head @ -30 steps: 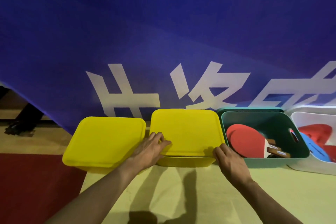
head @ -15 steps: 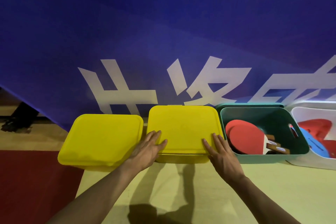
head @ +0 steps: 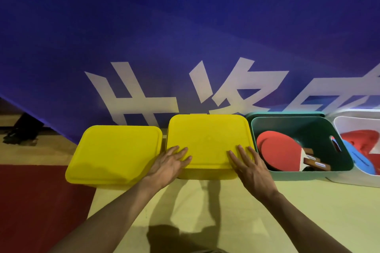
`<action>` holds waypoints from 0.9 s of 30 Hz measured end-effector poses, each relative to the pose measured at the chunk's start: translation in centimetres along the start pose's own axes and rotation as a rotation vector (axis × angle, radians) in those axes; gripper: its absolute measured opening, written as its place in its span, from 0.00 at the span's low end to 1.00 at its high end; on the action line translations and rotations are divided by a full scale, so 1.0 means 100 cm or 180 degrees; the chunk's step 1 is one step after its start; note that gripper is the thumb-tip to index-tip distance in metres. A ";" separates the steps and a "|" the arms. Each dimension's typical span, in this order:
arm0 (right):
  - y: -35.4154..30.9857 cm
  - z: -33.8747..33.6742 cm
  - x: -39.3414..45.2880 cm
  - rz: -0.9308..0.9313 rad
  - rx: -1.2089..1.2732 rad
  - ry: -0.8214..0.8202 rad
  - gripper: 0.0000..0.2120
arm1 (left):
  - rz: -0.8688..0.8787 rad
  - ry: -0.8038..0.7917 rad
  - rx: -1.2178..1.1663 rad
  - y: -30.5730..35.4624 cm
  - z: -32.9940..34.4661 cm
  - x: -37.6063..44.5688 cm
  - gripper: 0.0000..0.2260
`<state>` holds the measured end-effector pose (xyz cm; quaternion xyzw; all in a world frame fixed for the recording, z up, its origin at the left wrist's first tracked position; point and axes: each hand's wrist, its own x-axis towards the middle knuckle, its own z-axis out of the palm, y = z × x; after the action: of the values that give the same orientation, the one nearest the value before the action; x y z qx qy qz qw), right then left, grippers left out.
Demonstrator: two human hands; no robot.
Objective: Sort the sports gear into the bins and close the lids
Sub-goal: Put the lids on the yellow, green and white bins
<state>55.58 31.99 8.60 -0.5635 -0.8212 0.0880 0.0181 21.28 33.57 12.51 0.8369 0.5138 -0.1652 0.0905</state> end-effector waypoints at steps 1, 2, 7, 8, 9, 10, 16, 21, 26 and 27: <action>-0.001 -0.001 0.002 -0.0030 -0.0038 -0.0018 0.31 | -0.0018 -0.0004 0.0001 0.000 -0.001 0.000 0.26; -0.002 -0.001 0.004 -0.0055 -0.0069 -0.0034 0.30 | -0.0034 -0.0003 -0.0009 0.001 -0.001 -0.001 0.27; -0.004 0.002 0.005 -0.0078 -0.0105 -0.0105 0.31 | -0.0014 0.0041 -0.0066 0.002 0.001 -0.003 0.28; -0.004 0.002 0.005 -0.0082 -0.0104 -0.0128 0.31 | 0.0008 0.0060 -0.0118 0.001 0.001 -0.003 0.28; -0.004 0.001 0.005 -0.0083 -0.0098 -0.0157 0.31 | 0.0029 0.0078 -0.0194 0.000 0.001 -0.003 0.27; -0.005 -0.001 0.005 -0.0086 -0.0077 -0.0175 0.31 | 0.0043 0.0095 -0.0277 -0.002 0.002 -0.003 0.26; -0.005 -0.011 0.009 -0.0084 0.0219 -0.0280 0.34 | 0.0139 0.0434 -0.0957 -0.016 0.009 -0.005 0.22; -0.003 -0.011 0.007 -0.0163 0.0380 -0.0197 0.34 | 0.0005 0.0623 -0.1183 -0.017 0.010 -0.012 0.24; -0.003 -0.010 0.007 -0.0086 0.0175 -0.0272 0.35 | -0.0795 0.0193 -0.1166 -0.009 0.003 -0.011 0.39; -0.004 -0.011 0.008 -0.0075 0.0102 -0.0310 0.35 | -0.0915 0.0124 -0.1097 -0.005 0.000 -0.009 0.41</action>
<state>55.02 32.74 9.68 -0.5485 -0.8261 0.1283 -0.0119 20.43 33.05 12.87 0.7303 0.6501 -0.0700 0.1978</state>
